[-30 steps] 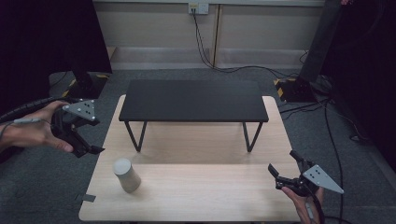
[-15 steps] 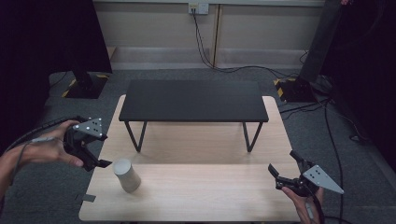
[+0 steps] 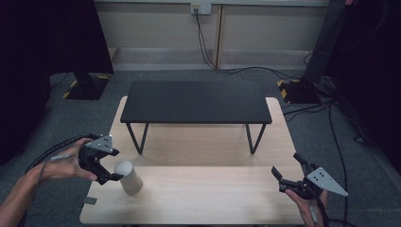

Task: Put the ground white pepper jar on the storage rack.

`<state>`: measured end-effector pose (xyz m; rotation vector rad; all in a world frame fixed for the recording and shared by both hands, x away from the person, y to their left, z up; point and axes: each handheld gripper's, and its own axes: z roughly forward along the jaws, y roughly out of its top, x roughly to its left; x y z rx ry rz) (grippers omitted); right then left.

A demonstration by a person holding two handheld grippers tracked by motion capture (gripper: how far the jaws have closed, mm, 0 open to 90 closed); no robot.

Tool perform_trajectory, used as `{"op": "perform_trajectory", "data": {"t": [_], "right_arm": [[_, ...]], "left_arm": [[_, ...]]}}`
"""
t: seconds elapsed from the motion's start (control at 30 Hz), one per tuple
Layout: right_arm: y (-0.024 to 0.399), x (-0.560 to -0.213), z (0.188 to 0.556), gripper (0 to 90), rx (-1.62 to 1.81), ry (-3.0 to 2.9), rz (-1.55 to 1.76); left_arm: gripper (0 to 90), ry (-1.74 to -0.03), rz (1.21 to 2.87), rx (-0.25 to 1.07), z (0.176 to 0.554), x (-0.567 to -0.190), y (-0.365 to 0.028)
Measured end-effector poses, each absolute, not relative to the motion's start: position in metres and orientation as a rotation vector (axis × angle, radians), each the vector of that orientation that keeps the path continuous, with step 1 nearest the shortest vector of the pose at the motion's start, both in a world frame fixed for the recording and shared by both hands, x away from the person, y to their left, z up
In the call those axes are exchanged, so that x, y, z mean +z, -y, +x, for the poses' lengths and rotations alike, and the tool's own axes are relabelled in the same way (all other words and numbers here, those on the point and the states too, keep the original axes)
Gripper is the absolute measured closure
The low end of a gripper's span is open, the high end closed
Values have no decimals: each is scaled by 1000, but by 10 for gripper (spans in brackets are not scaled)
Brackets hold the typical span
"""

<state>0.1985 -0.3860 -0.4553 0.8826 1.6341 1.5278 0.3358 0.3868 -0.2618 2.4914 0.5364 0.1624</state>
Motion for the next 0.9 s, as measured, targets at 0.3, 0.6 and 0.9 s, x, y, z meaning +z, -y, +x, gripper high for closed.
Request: {"op": "perform_trajectory", "data": {"t": [0.3,0.6,0.9], "right_arm": [[387,-456,198,34,1526,-1632,885],[387,-455,197,35,1524,-1633,885],[387,-456,197,34,1524,-1627,884]], "left_arm": [[87,-530,2511,137,342,-285,-377],[111,-540,2516,134,346,-303,-375],[328,-516,2516,165,348,-308,-374]]}}
